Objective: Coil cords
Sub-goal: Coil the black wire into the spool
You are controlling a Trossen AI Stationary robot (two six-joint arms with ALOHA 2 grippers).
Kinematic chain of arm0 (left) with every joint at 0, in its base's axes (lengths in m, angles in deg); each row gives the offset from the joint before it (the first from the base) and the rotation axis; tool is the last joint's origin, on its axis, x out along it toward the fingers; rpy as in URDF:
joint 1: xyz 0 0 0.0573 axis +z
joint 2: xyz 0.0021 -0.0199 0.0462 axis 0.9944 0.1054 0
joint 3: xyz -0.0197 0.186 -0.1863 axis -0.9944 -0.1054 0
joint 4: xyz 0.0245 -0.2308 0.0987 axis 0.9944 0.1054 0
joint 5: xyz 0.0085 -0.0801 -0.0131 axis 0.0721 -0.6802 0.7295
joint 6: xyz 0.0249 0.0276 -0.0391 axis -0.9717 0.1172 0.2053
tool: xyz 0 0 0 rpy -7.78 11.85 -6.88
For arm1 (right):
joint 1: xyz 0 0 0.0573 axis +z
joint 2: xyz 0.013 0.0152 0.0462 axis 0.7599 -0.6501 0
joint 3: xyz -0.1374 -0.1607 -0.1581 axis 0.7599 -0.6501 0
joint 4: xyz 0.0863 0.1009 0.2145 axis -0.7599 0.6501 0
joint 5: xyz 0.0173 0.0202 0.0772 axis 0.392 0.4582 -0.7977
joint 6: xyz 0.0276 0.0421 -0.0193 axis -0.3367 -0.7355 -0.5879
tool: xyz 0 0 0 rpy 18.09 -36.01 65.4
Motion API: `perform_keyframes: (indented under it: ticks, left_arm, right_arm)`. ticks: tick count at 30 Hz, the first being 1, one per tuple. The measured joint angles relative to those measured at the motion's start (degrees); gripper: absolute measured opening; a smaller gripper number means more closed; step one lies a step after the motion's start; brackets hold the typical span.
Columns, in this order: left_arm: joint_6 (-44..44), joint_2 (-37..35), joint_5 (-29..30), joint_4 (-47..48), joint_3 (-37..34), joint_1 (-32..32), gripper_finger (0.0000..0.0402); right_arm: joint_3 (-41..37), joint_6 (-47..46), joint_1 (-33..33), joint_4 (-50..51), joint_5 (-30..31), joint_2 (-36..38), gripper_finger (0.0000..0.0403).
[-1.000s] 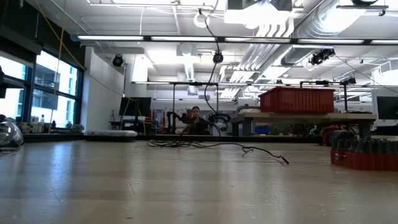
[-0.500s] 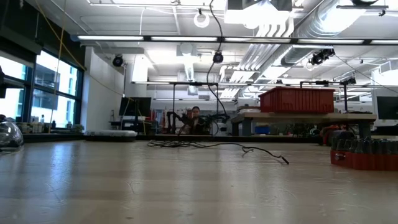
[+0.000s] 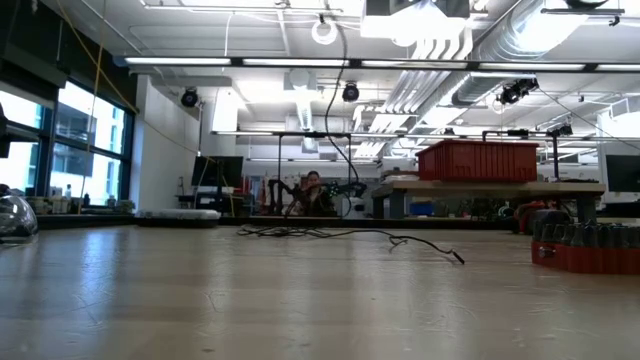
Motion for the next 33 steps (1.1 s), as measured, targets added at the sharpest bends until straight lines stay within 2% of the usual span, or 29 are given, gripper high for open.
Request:
perform_keyframes:
  ticks: [5,9,18,27,33]
  left_arm:
    - [0.8,-0.1,0.3,-5.0,0.0,-1.1,0.0000]
    - [-1.0,-0.3,-0.4,-5.5,1.7,-1.4,0.0000]
    - [-9.1,-0.3,0.3,-0.3,3.8,-0.9,0.0000]
    - [-9.8,0.2,0.2,1.8,3.9,-0.3,0.0000]
    - [-11.4,0.3,0.4,2.6,3.9,0.1,0.0000]
  right_arm:
    - [0.0,0.0,-0.1,-3.2,1.3,0.1,0.0000]
    - [0.0,-0.3,-0.3,-4.4,1.3,0.2,0.0000]
    - [0.0,-1.7,-0.3,-4.6,-1.4,-0.1,0.0000]
    - [0.0,-2.9,0.2,-4.3,-4.1,-0.5,0.0000]
    - [0.0,-2.9,0.6,-3.7,-3.1,-0.5,0.0000]
